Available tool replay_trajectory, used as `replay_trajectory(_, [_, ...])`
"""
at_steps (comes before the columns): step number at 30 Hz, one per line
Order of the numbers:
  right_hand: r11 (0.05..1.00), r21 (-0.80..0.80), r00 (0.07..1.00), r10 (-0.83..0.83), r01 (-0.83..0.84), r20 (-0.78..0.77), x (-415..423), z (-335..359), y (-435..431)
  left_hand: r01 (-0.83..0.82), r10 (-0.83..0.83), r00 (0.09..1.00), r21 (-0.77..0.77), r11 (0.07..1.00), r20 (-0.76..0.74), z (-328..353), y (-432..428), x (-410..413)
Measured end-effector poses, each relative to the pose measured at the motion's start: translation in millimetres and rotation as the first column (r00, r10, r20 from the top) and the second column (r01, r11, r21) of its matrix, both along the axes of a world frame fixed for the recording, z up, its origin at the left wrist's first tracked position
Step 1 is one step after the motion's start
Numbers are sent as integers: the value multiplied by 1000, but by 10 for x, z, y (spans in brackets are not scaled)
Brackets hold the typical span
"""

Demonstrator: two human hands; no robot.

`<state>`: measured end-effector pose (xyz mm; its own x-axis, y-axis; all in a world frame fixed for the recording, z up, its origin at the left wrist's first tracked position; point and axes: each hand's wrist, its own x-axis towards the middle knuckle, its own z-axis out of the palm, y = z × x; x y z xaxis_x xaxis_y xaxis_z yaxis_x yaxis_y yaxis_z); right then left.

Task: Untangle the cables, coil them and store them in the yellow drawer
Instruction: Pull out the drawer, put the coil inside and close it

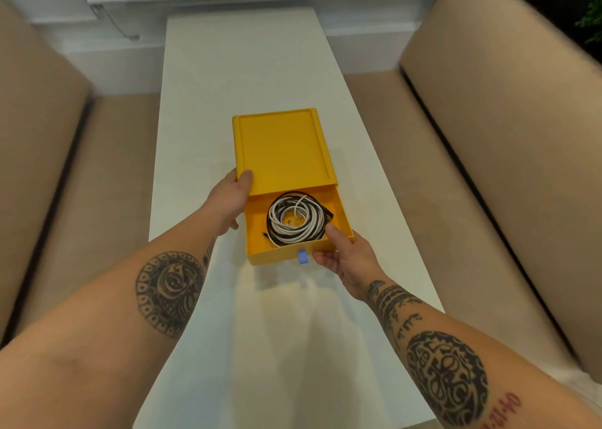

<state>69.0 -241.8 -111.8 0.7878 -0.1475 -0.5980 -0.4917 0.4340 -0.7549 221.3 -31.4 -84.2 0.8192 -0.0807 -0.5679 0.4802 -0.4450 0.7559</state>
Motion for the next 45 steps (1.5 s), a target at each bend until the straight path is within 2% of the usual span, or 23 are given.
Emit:
replay_trajectory(8, [993,-30,992,-113,112,-48,188,57,181,45,-45,999,53,998,-6,23,61,92])
replay_trajectory(15, [997,34,996,-72,74,-57,328,88,71,88,-90,996,138,987,12,50,77,185])
replay_trajectory(19, [998,-19,996,-64,63,-66,309,136,77,109,-100,993,160,981,-59,100,51,266])
replay_trajectory(20, [997,-26,995,-74,72,-61,303,152,97,82,-77,996,158,984,-43,135,20,306])
replay_trajectory(23, [997,-29,996,-75,73,-51,264,160,139,-63,39,991,191,980,129,299,-119,468])
replay_trajectory(25, [997,-31,997,-69,68,-43,230,155,160,-79,41,979,187,979,198,352,-193,587])
replay_trajectory(27, [997,-31,996,-77,76,-37,206,156,178,-36,-25,971,248,968,237,325,-225,690])
replay_trajectory(29, [996,-33,996,-85,84,-28,195,147,188,16,-126,953,370,929,275,252,-234,784])
replay_trajectory(32, [995,-53,997,-81,80,-13,195,117,191,93,-319,898,579,810,302,161,-265,905])
replay_trajectory(34, [994,-76,996,-84,84,0,190,78,200,122,-413,858,660,742,305,117,-299,978])
replay_trajectory(37, [989,-102,994,-110,110,4,182,-6,229,142,-490,803,690,710,339,84,-360,1028])
replay_trajectory(45, [981,-67,983,-182,184,33,191,-57,279,140,-509,752,652,745,420,20,-317,1018])
